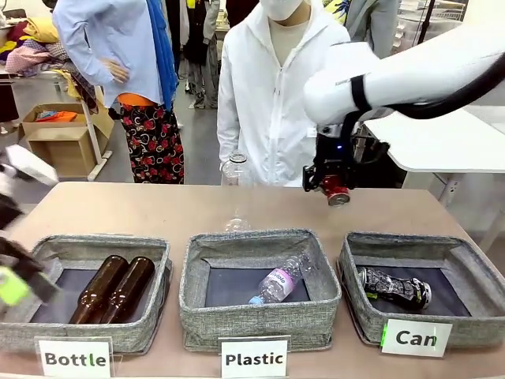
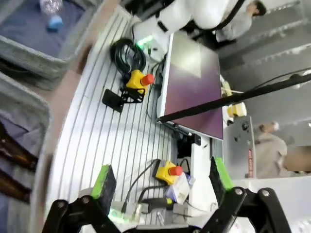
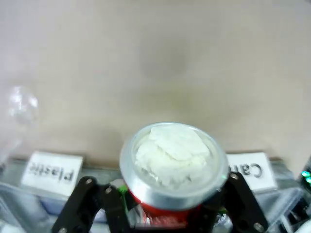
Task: Sort the can waste into the basket.
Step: Pick up the can waste from the table and place it in the right Fabric basket.
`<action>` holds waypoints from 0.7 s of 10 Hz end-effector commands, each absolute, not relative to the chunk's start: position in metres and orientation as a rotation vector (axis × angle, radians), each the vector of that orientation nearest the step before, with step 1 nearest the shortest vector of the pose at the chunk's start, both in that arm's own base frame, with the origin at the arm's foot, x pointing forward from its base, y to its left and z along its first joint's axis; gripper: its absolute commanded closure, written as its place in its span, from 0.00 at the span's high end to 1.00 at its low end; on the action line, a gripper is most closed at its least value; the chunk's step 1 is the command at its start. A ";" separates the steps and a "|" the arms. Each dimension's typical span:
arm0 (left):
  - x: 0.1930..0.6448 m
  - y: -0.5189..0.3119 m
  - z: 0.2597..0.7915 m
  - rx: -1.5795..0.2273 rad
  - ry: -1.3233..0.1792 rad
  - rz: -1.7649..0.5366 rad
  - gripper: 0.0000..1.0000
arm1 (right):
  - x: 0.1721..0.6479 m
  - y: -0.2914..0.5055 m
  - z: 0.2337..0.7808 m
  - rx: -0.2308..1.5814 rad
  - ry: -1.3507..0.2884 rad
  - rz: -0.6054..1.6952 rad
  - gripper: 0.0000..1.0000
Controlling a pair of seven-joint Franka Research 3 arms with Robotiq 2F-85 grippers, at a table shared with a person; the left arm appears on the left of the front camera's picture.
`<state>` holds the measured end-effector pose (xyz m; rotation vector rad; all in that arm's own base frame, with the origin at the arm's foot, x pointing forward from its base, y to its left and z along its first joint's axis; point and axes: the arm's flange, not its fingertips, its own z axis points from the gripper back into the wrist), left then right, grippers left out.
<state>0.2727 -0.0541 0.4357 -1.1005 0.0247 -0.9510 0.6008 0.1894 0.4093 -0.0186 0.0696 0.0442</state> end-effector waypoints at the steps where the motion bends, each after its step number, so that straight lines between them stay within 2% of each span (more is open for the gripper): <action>1: 0.302 -0.063 0.414 -1.148 0.042 -0.976 1.00 | 0.551 0.152 0.429 0.082 0.075 0.203 0.00; 3: 0.324 -0.066 0.400 -1.202 -0.107 -0.836 1.00 | 0.501 0.118 0.448 0.155 0.105 0.455 0.00; 5: 0.332 -0.055 0.392 -1.236 -0.280 -0.579 1.00 | 0.462 0.092 0.444 0.179 0.160 0.880 0.00; 7: 0.335 -0.036 0.390 -1.281 -0.416 -0.360 1.00 | 0.439 0.069 0.432 0.179 0.087 1.179 0.00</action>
